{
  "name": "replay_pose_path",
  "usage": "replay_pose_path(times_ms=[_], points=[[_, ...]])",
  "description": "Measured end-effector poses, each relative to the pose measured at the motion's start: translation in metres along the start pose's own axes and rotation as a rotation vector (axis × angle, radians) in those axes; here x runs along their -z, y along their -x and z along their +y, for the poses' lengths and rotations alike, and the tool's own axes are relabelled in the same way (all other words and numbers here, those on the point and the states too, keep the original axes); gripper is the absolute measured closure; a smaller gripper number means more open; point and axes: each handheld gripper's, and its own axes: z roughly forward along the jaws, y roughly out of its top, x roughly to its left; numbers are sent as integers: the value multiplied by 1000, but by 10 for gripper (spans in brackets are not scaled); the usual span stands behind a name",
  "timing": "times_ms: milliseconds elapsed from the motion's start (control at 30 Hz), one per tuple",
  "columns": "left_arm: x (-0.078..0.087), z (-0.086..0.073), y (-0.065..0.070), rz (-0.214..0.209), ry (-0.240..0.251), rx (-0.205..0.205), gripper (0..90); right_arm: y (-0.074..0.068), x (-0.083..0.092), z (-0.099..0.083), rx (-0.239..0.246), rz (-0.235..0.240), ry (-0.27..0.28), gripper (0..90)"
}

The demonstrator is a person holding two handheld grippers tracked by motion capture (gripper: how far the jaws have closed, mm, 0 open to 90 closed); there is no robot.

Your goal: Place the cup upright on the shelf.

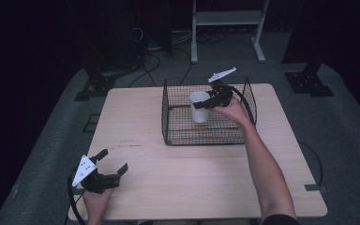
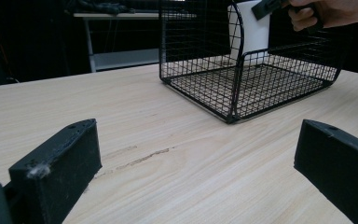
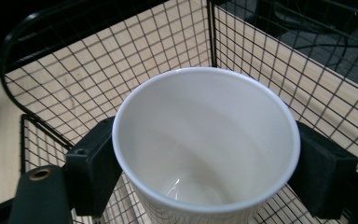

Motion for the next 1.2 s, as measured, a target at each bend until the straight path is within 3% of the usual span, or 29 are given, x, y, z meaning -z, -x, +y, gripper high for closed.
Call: replay_pose_path(times_ms=[300, 567, 933, 967, 1033, 1200], points=[[0, 0, 0, -2, -4, -3, 0, 6, -11, -7, -6, -5, -58, 189], [0, 0, 0, 0, -3, -1, 0, 6, -15, -9, 1, -4, -74, 189], [0, 0, 0, -2, -5, -1, 0, 4, -18, -11, 50, -25, -112, 188], [0, 0, 0, -1, -5, -2, 0, 1, -20, -11, 66, -45, -137, 187], [0, 0, 0, -1, -4, -2, 0, 0, -21, -12, 78, -49, -139, 187], [0, 0, 0, -1, -4, -2, 0, -1, -21, -11, 77, -47, -146, 186]])
